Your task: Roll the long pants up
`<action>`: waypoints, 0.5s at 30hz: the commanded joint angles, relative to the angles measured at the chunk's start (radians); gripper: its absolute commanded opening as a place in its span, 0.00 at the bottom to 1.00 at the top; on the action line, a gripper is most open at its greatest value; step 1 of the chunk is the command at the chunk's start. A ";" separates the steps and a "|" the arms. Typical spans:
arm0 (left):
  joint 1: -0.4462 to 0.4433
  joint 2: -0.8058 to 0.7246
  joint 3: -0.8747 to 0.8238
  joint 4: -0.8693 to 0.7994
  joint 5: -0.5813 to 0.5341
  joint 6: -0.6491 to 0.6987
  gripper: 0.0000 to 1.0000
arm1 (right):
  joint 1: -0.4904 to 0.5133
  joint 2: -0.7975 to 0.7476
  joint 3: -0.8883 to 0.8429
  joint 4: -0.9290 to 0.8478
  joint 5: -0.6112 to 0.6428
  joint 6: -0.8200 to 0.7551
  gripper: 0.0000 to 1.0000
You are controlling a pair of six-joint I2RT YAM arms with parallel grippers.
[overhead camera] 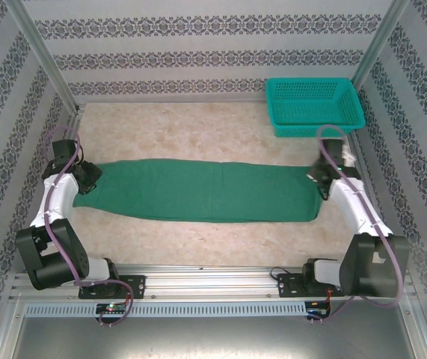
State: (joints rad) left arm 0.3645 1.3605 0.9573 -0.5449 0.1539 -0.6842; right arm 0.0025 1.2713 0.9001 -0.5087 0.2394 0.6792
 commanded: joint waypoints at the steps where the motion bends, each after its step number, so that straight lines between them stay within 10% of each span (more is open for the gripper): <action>1: 0.016 -0.016 -0.040 0.018 0.039 0.020 0.39 | 0.211 0.015 0.095 -0.075 0.055 0.064 0.00; 8: 0.044 0.030 -0.108 0.109 0.099 0.014 0.38 | 0.643 0.406 0.489 -0.119 0.028 0.072 0.00; 15: 0.071 0.054 -0.147 0.156 0.126 0.034 0.38 | 0.872 0.928 1.172 -0.292 -0.076 0.016 0.00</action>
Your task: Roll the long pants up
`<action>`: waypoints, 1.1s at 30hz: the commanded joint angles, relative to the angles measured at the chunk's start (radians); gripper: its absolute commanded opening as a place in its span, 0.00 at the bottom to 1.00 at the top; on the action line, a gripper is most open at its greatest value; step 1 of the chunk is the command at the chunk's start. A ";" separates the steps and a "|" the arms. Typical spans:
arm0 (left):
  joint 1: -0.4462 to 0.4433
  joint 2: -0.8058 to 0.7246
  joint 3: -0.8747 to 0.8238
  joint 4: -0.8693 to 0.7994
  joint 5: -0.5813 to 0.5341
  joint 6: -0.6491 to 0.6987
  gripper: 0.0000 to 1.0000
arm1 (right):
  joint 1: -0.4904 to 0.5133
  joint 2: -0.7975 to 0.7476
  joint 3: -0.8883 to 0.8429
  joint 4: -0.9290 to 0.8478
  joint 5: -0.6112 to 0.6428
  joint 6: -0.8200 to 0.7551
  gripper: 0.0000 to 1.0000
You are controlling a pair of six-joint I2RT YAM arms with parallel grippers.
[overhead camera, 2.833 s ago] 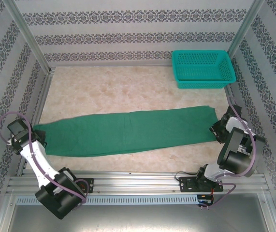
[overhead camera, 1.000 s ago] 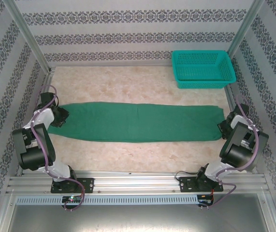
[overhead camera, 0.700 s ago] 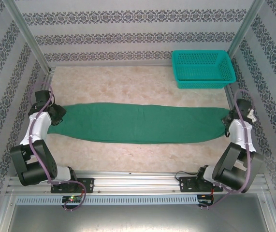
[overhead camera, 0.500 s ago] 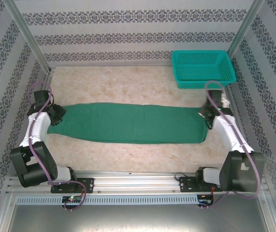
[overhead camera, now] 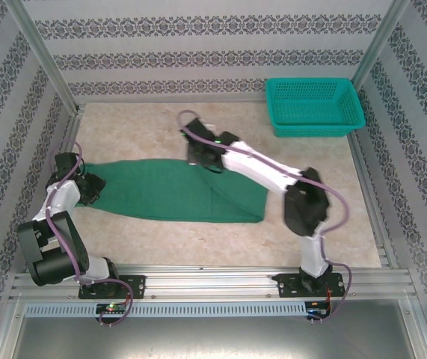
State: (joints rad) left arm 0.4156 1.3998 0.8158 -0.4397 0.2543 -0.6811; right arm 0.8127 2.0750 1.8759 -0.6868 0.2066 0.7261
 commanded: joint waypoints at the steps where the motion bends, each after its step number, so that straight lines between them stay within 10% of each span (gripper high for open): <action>1: 0.021 0.022 -0.008 0.061 0.041 0.040 0.38 | 0.091 0.202 0.314 -0.152 -0.052 -0.041 0.00; 5: 0.024 0.053 -0.020 0.107 0.086 0.035 0.38 | 0.151 0.441 0.707 -0.263 -0.144 -0.038 0.00; 7: 0.023 0.082 -0.021 0.137 0.135 0.034 0.38 | 0.158 0.472 0.751 -0.234 -0.225 -0.039 0.30; 11: 0.014 0.115 -0.004 0.188 0.230 0.032 0.41 | 0.154 0.315 0.531 -0.166 -0.211 -0.026 0.79; 14: -0.035 0.111 0.018 0.232 0.298 0.046 0.47 | 0.121 0.104 0.206 -0.035 -0.183 -0.028 0.88; 23: -0.253 0.293 0.176 0.242 0.399 0.179 0.56 | -0.064 -0.219 -0.386 0.143 -0.207 0.054 0.88; 33: -0.334 0.472 0.275 0.155 0.353 0.271 0.57 | -0.114 -0.317 -0.564 0.221 -0.205 0.082 0.87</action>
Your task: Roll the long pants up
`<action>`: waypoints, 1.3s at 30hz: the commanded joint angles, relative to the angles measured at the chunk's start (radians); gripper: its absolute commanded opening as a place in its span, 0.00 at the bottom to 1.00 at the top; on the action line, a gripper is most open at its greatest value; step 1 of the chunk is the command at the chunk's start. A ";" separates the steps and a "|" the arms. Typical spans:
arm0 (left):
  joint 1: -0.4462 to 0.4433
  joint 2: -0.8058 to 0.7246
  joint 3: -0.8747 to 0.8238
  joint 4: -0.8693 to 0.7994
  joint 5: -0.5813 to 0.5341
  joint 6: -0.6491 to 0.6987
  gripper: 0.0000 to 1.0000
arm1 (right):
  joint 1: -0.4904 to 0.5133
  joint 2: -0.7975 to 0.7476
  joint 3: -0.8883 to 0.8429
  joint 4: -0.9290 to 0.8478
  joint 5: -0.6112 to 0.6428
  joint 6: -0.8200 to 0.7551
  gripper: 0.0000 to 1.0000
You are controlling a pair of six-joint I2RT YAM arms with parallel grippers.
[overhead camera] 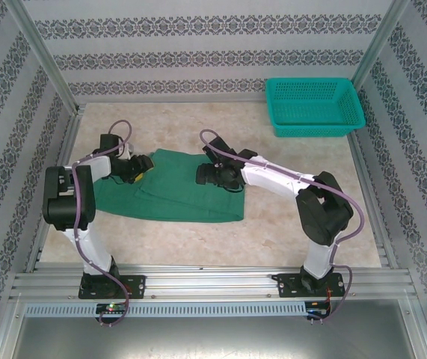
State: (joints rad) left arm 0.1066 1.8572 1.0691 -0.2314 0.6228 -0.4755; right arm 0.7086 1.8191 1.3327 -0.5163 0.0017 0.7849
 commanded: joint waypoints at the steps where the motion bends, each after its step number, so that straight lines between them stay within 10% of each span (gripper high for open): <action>1: -0.030 0.016 0.015 -0.050 -0.021 0.068 0.57 | -0.011 -0.062 -0.026 0.053 -0.002 0.024 0.87; 7: -0.047 0.037 0.000 -0.042 0.032 0.092 0.36 | -0.020 -0.040 -0.034 0.058 -0.010 0.029 0.87; 11: -0.053 0.033 0.002 -0.057 0.032 0.095 0.00 | -0.023 -0.018 -0.018 0.047 -0.013 0.036 0.87; 31: -0.011 -0.425 0.121 -0.542 -0.242 0.098 0.00 | -0.144 -0.106 -0.172 0.074 0.010 0.059 0.87; 39: 0.212 -0.483 0.169 -0.674 -0.297 0.110 0.00 | -0.161 -0.077 -0.192 0.095 -0.008 0.050 0.87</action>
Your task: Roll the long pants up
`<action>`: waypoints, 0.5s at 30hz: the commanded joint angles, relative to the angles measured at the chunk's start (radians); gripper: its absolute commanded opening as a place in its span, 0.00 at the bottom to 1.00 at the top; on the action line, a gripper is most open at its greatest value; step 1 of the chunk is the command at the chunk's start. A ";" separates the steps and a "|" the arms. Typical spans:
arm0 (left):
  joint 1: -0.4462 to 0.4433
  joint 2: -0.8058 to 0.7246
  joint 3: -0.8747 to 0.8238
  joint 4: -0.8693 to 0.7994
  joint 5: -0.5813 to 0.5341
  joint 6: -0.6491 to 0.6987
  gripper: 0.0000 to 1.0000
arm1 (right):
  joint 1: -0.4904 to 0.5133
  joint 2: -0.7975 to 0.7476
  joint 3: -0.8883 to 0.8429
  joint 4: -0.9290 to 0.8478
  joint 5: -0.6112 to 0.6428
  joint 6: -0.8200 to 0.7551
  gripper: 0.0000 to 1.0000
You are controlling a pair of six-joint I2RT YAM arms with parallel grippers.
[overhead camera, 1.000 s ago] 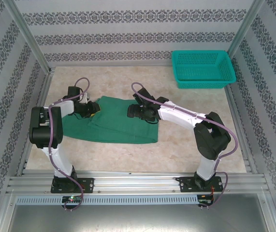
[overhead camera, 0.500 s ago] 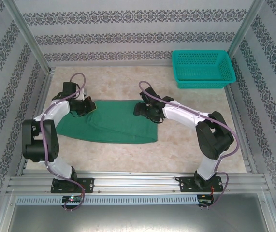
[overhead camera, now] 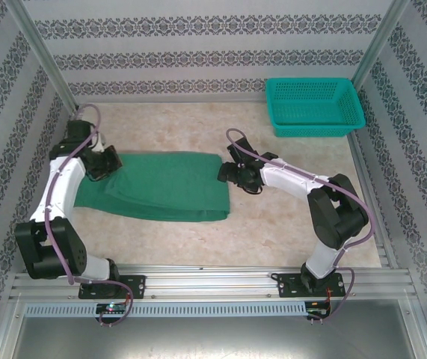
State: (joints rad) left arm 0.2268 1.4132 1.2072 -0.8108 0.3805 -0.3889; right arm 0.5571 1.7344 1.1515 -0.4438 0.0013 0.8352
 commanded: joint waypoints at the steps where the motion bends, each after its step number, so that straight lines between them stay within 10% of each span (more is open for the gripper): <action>1: 0.128 -0.040 0.034 -0.098 -0.045 0.028 0.00 | -0.012 0.010 -0.010 0.028 -0.011 -0.002 0.87; 11: 0.295 0.158 0.136 -0.091 -0.090 0.028 0.00 | -0.013 0.083 0.014 0.051 -0.057 -0.023 0.87; 13: 0.298 0.172 0.117 -0.075 -0.143 -0.019 0.30 | -0.010 0.095 0.016 0.044 -0.054 -0.025 0.87; 15: 0.298 0.153 0.086 -0.037 -0.225 -0.074 0.34 | -0.002 0.100 0.012 0.052 -0.053 -0.042 0.87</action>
State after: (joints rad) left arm 0.5121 1.5864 1.3125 -0.8753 0.2687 -0.3950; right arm 0.5518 1.8187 1.1519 -0.4084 -0.0437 0.8249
